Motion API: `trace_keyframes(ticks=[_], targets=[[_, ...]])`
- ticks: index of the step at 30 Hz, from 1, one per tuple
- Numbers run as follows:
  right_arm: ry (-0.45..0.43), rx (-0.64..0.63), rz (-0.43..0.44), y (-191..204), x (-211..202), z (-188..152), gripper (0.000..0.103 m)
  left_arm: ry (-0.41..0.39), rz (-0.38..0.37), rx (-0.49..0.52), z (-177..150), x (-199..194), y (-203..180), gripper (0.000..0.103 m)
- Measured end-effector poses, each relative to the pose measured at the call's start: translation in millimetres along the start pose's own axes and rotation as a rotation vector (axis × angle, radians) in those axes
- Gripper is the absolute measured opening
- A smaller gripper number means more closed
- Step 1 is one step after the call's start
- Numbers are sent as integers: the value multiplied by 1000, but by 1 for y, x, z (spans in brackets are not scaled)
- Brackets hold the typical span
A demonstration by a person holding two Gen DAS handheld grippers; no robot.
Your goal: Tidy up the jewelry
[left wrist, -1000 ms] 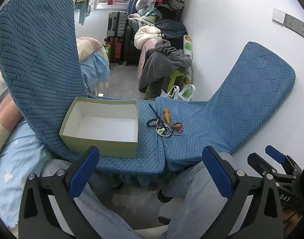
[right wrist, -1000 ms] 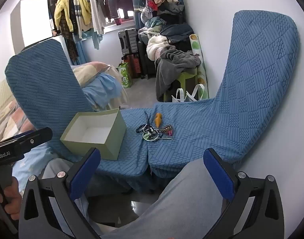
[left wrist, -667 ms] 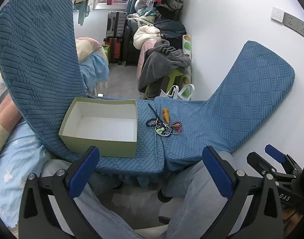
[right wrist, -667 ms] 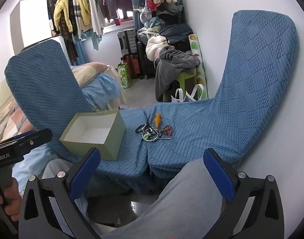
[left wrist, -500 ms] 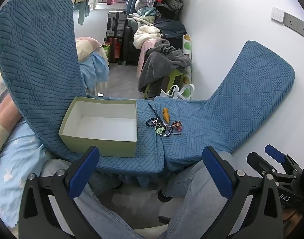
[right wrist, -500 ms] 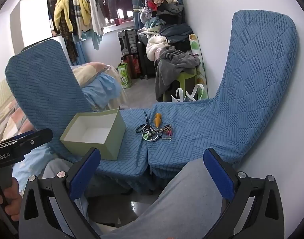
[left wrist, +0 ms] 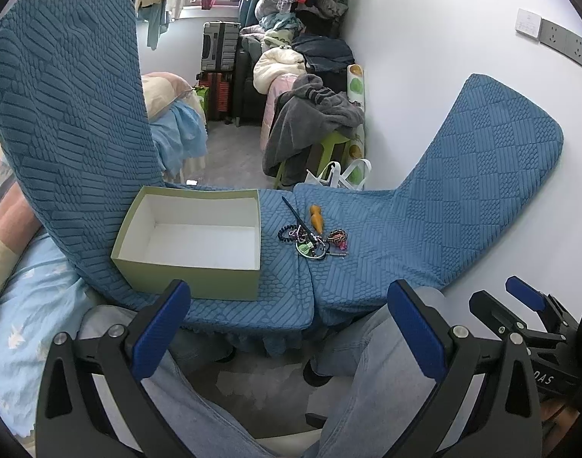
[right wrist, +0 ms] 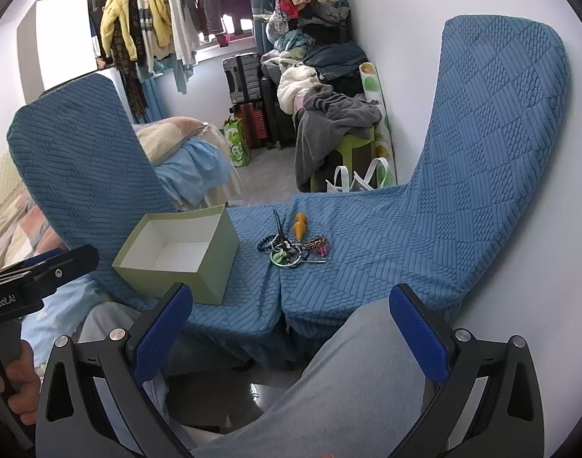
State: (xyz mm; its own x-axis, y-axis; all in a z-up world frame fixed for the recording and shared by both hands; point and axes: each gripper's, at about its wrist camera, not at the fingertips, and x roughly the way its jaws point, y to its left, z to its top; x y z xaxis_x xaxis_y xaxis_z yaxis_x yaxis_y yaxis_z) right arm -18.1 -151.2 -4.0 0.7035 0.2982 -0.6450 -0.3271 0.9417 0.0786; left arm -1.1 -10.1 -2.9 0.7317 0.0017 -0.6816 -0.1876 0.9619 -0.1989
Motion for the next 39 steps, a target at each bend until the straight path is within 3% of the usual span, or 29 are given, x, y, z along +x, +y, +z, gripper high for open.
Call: trace_keyframes(ticks=[39], targets=[[4,5,-4,-5,2,-1,103,10,-9,8,-1,4,-3,102]])
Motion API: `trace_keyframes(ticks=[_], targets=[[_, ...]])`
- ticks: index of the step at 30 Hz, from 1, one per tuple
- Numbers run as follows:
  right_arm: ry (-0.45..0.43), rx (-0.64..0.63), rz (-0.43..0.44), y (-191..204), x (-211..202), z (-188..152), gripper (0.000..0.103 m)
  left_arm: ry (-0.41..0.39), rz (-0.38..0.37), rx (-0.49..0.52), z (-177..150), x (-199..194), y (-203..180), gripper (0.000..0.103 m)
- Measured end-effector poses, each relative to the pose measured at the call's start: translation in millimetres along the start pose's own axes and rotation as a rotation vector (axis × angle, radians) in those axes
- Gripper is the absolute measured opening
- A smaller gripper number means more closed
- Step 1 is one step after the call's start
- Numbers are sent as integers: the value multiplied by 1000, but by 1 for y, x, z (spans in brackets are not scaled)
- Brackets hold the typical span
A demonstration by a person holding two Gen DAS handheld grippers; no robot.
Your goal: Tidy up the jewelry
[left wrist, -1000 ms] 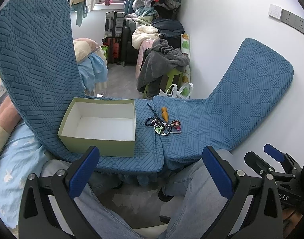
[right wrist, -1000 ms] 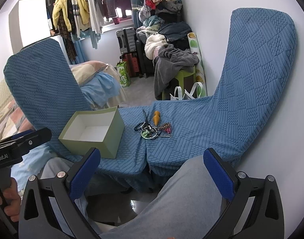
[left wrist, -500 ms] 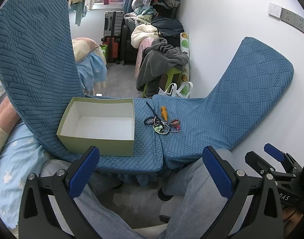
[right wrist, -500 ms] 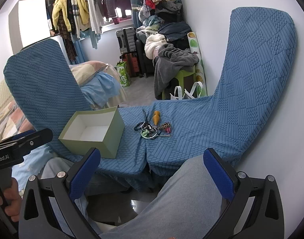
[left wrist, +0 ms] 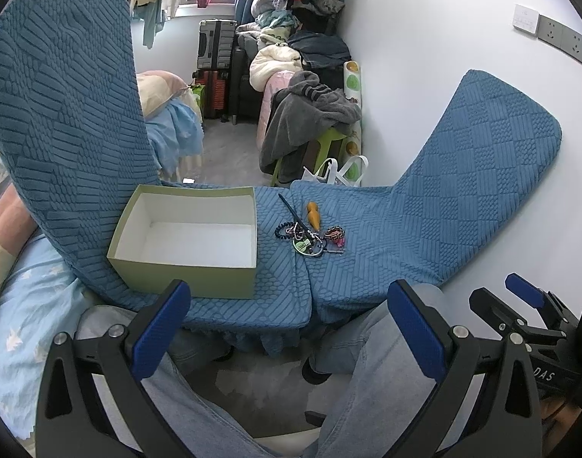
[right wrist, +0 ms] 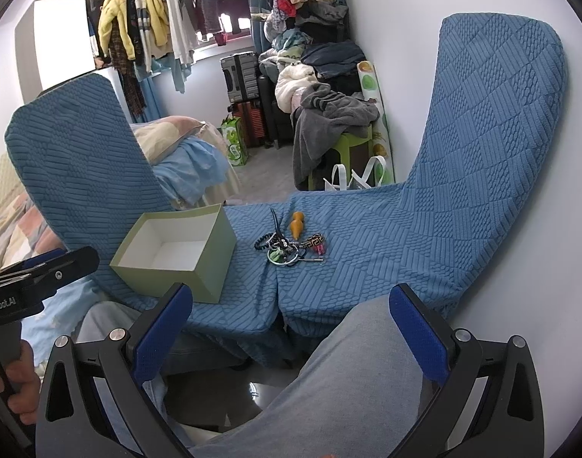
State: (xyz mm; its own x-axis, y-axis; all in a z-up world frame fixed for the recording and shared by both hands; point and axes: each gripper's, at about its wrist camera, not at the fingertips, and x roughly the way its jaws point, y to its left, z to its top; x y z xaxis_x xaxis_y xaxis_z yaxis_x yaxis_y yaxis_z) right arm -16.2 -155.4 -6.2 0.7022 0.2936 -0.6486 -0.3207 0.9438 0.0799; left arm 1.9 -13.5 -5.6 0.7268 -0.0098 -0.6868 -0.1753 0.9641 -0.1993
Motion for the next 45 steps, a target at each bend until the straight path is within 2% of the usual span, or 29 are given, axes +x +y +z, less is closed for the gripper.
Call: trace_keyframes(ticks=[12,21,32,42,45], targets=[[5,-6,-6,-1,4,3,103,8,2,0,2,1,4,102],[13,-5,3,-1,25,11,103,30,7,-13,10,21,8,102],[19,-18,-6,-17,80,11,103,45,32,-10,21,74,13,102],[-8,-2,22,-40,132,15,103,82,41,-35,30,130,18,102],[-25,-23,-3,-43,147,18,95,106,66,5,31,147,9,102]])
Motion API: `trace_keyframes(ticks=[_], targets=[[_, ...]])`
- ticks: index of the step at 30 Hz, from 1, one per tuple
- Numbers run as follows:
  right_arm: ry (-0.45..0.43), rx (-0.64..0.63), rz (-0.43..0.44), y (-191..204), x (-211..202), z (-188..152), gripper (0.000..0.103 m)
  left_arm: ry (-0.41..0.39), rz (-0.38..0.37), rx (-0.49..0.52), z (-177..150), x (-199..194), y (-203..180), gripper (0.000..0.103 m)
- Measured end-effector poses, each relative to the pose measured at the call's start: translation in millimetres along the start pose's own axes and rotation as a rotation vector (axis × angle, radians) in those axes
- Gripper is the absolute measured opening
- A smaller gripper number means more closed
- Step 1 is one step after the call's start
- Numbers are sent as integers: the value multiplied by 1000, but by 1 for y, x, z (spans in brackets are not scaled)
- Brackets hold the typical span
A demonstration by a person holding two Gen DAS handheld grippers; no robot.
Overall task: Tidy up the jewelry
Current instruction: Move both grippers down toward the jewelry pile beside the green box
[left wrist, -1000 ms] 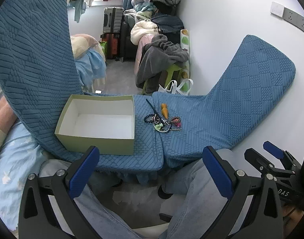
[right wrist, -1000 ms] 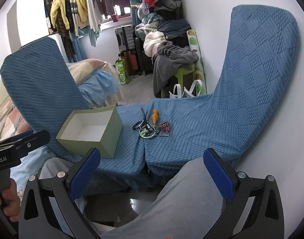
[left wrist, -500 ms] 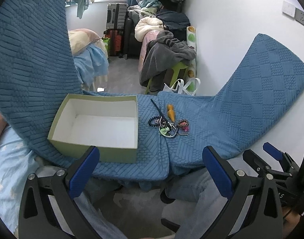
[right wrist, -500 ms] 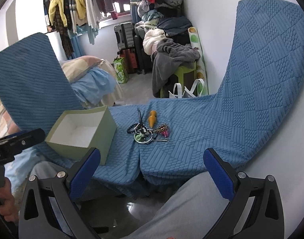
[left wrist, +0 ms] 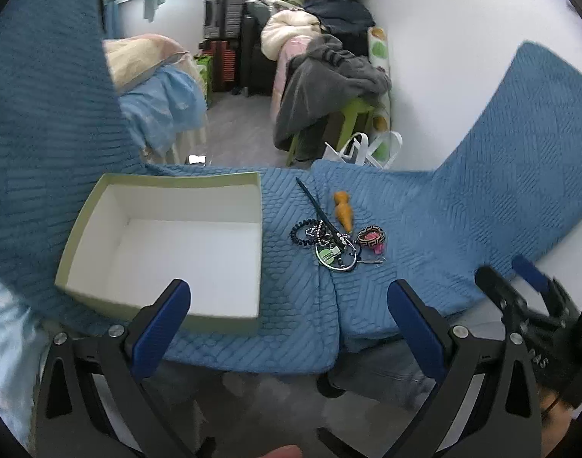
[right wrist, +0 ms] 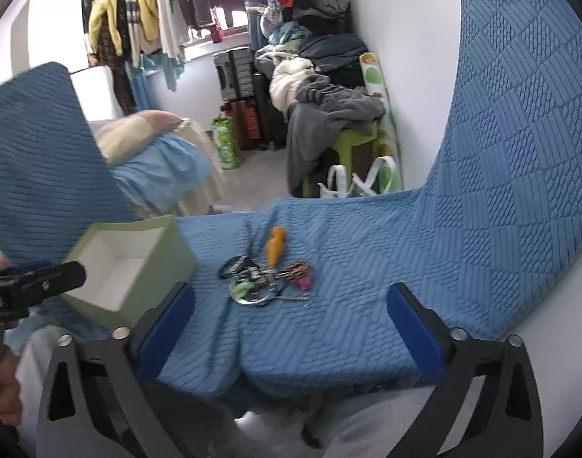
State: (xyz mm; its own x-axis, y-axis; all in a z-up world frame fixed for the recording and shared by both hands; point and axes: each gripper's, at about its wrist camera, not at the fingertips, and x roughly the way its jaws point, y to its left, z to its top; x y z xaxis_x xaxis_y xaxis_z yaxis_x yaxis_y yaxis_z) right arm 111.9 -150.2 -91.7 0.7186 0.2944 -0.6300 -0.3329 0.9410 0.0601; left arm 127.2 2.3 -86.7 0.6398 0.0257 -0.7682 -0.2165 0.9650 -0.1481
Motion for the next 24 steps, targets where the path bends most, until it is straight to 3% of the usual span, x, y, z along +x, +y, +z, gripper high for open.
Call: trace_keyframes(ticks=[2,11,19,24], targets=[[2,-4,18,-4,13,1,84,0,-4,-4,2,6,-3,102],[55,20,32,-28,60,-5,57,9,-50,-56,18,42,-7,97],[67,32,56,-37,90,-1,54,28,-71,-40,22,77,-20,92],[112,85,75,-57,122,5,54,71,-107,-16,23,106,-33,81]])
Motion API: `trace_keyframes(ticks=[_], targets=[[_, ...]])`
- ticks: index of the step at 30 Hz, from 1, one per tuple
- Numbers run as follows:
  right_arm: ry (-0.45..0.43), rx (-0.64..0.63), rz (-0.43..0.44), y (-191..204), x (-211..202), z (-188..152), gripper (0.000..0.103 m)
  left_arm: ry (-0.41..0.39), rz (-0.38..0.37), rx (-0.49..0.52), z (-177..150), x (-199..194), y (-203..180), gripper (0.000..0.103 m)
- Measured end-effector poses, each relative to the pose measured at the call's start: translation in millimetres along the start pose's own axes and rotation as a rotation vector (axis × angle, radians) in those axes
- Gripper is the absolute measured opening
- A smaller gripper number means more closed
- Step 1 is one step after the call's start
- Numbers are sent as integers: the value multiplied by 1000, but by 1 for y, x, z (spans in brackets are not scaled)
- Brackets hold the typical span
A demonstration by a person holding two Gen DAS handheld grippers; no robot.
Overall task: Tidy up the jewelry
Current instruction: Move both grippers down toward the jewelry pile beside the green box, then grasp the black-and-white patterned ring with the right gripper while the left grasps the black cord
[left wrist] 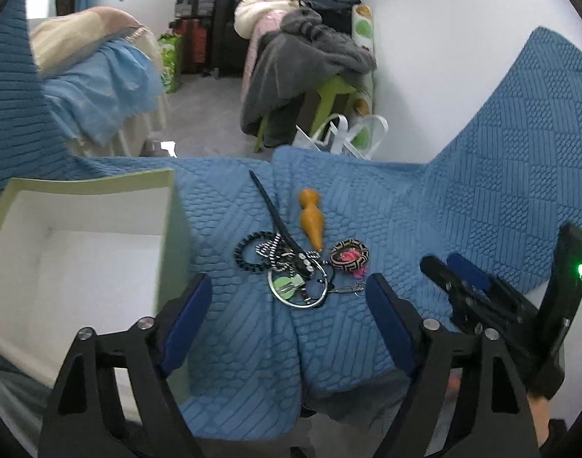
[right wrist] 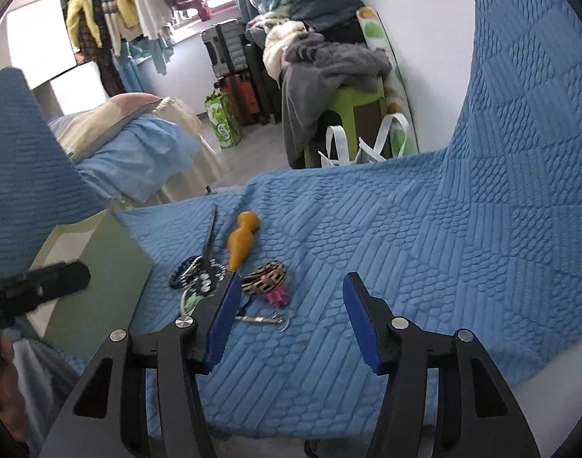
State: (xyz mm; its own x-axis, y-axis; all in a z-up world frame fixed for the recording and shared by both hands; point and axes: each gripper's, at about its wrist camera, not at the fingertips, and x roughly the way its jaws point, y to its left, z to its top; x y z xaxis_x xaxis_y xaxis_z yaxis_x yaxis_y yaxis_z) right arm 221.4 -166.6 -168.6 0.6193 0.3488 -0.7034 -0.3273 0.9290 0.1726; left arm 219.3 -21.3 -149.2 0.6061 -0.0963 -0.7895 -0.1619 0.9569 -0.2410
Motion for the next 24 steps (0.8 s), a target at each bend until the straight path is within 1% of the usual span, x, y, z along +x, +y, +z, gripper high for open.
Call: trace_keyframes(ticks=[2,3,5,6,7,8,10,11,15,16,19,21,23,24], targets=[[20,13,12,-7,12,5,54,17,-7,13,0,12,-4,75],[32,17,20,-9,18,7,54,23,-7,18,0,17,-5,74],[67,12,32,-11,32,9,53,31,-11,15,1,26,-6,68],[90,15,63,-12,40,9,52,34,-16,8,2,32,-5,67],[110,23,85,-13,46,9,47,38,-20,1,3,36,-5,63],[140,29,109,-12,54,9,39,41,-23,-6,5,41,-4,60],[178,24,130,-11,66,8,35,43,-22,-14,7,49,-3,57],[199,25,144,-10,73,8,34,46,-27,-20,8,52,-3,52],[245,45,189,-6,88,8,33,56,-33,-52,13,66,1,46],[248,45,194,-5,91,8,33,59,-34,-62,14,69,3,42],[254,60,207,-4,96,10,33,72,-46,-88,18,78,9,40],[275,77,200,-5,103,10,32,68,-42,-89,22,84,9,40],[298,91,198,-6,109,9,25,70,-30,-78,25,91,8,39],[297,90,194,-6,110,9,23,69,-32,-77,27,94,8,39]])
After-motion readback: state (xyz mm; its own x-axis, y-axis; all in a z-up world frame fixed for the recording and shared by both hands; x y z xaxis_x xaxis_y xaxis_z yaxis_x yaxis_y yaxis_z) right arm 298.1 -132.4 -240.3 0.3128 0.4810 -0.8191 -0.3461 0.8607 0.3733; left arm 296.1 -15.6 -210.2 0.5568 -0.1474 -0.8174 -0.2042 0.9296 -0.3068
